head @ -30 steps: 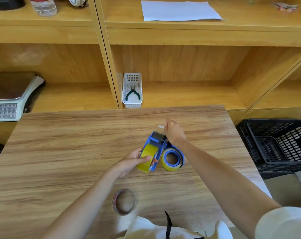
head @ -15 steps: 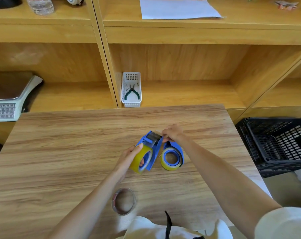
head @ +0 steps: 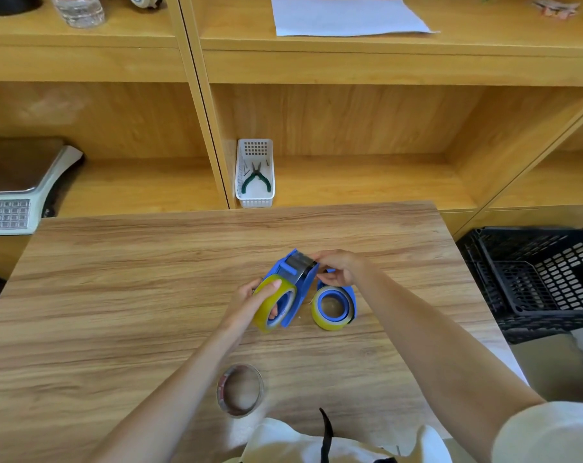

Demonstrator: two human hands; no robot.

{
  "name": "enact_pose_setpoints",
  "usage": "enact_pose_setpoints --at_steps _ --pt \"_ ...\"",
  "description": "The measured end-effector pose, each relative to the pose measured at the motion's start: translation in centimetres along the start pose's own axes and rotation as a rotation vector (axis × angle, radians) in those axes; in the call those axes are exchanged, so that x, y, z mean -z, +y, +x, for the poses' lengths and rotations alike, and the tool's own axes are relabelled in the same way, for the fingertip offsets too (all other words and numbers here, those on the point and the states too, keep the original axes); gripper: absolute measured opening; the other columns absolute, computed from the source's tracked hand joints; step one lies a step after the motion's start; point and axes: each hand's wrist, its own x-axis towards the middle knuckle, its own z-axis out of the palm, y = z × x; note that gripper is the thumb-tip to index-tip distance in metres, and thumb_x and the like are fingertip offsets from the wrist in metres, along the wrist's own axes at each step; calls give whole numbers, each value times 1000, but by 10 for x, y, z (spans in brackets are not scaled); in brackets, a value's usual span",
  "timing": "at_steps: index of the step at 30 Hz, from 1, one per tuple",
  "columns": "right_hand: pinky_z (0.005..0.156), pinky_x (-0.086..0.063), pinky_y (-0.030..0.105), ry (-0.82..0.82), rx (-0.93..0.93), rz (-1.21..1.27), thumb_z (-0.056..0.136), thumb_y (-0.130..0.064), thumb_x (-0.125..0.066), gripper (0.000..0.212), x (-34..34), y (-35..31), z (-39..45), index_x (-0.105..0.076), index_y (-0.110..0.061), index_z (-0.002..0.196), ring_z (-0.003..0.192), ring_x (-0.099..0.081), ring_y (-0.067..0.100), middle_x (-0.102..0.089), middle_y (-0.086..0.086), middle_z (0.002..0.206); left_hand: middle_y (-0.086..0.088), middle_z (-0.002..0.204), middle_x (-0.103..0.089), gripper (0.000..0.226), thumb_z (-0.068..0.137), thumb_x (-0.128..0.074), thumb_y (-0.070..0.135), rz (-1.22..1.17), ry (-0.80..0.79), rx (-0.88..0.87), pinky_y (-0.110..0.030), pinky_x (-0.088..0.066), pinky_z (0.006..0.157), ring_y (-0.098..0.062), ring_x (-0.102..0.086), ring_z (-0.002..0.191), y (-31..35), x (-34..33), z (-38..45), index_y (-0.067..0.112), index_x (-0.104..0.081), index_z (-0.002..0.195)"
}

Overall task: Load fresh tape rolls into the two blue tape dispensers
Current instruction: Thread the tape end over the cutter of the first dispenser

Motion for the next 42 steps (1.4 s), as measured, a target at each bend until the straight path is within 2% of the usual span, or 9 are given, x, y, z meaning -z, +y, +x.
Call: enact_pose_setpoints --at_steps 4,9,14,20,27,31,35,38,42 --pt "68 -56 18 -2 23 -22 95 5 -48 33 0 3 2 -67 -18 109 69 -62 9 -63 5 83 -8 60 -64 26 93 -63 35 -1 4 7 -23 -49 54 -14 -58 52 -3 1 1 10 -68 88" --pt "89 -51 26 -22 105 23 99 -8 -48 22 -5 8 9 -63 -14 114 35 -54 2 -63 2 76 -9 61 -65 35 87 -68 43 -55 35 31 -26 -50 55 -16 -59 52 -4 0 5 8 -68 87" --pt "97 -50 33 -181 151 117 99 -42 -49 29 -8 13 15 -66 -18 100 100 -66 18 -70 0 102 -5 56 -64 43 81 -68 50 -136 138 118 -23 -48 53 -13 -58 48 -6 -2 15 9 -65 69" --pt "86 -52 29 -304 245 34 88 -36 -70 28 -17 23 15 -67 -25 113 105 -67 14 -71 -4 114 -4 60 -64 32 93 -60 43 -323 133 195 -26 -50 53 -14 -58 51 -10 -3 23 13 -67 84" --pt "97 -54 33 -148 388 -119 83 -24 -77 39 -31 30 31 -66 -18 119 105 -69 14 -73 1 114 -3 63 -70 36 95 -57 45 -377 123 310 -26 -55 54 -12 -65 54 -13 -3 28 11 -69 94" --pt "96 -54 41 -44 420 -235 78 -32 -79 39 -33 35 43 -69 -15 112 102 -70 18 -75 3 107 -5 99 -75 40 92 -55 56 -116 93 353 -35 -56 79 -22 -70 92 -22 3 33 21 -70 102" --pt "93 -55 44 83 439 -397 74 -34 -81 38 -37 40 52 -72 -13 103 97 -70 22 -75 6 101 -2 108 -62 34 95 -55 49 37 137 335 -32 -55 67 -18 -63 90 -37 5 33 18 -56 109" --pt "75 -57 39 207 442 -545 73 -41 -79 40 -44 43 52 -72 -12 99 85 -71 23 -75 8 90 -7 114 -63 30 97 -56 37 260 186 174 -29 -49 73 -20 -59 94 -50 9 38 13 -54 114" --pt "48 -37 27 319 432 -651 72 -46 -78 38 -56 47 53 -64 -11 79 59 -54 15 -53 -4 61 -8 111 -61 25 91 -67 32 536 112 49 -36 -47 85 -25 -58 101 -61 14 40 20 -55 108"
